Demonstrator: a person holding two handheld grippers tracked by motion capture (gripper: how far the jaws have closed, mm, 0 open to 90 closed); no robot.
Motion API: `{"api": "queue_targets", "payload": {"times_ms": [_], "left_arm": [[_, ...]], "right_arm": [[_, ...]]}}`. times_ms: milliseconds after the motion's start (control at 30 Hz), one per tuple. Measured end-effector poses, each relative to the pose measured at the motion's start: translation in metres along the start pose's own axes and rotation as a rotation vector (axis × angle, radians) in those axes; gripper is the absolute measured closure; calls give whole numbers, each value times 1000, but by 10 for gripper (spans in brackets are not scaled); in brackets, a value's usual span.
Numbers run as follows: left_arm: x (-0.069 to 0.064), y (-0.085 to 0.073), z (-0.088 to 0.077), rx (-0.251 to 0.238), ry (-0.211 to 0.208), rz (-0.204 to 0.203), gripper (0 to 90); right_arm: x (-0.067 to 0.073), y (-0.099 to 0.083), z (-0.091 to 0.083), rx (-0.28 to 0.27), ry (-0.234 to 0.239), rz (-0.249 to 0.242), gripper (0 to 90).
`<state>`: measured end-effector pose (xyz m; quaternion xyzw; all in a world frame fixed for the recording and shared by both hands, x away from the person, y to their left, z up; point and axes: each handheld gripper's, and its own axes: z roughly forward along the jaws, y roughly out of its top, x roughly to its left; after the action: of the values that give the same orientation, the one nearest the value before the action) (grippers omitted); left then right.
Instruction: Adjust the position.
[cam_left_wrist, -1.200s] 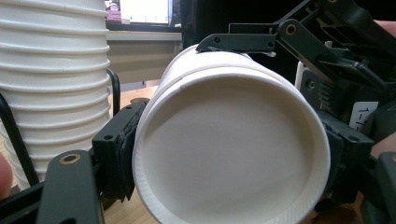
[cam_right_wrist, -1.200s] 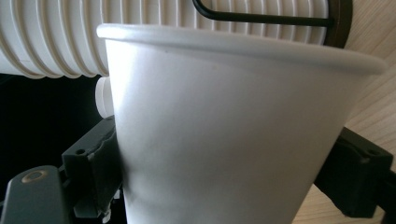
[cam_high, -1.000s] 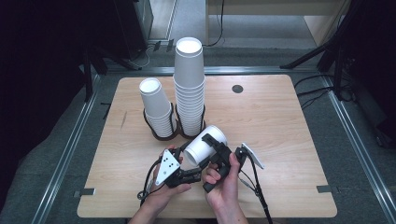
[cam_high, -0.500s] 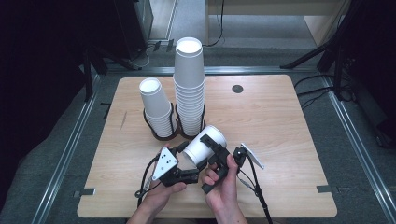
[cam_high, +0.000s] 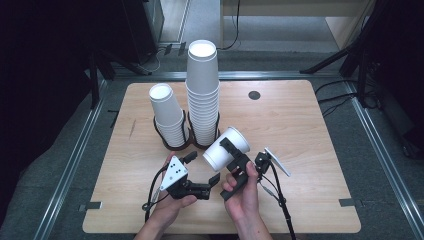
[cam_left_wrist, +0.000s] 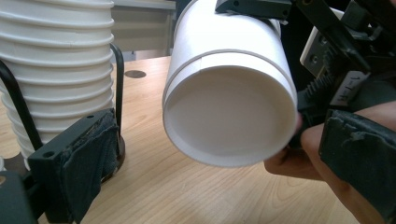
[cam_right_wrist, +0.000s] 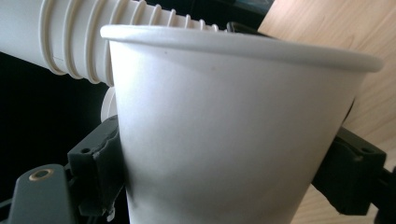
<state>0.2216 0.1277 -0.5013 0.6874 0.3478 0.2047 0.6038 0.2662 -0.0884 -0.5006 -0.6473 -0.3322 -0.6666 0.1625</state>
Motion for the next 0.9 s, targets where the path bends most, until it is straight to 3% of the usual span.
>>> {"api": "queue_targets", "payload": {"times_ms": [233,367,433,700,800,900], "left_arm": [[5,-1,-1,13,-8,-13,0],[7,-1,-2,14,-5,-19,0],[8,-2,-2,20,-1,-23,0],[16,-8,-2,45,20,-28,0],[20,-11,-1,53,23,-40,0],[22,-12,-2,55,26,-50,0]], "right_arm": [[3,9,-2,-31,-31,-121,150],[3,12,-3,-40,-33,-148,150],[1,16,-4,-51,-63,-195,150],[0,28,-10,-94,-123,-299,150],[1,31,-11,-112,-107,-336,151],[4,33,-13,-149,-91,-412,151]]}}
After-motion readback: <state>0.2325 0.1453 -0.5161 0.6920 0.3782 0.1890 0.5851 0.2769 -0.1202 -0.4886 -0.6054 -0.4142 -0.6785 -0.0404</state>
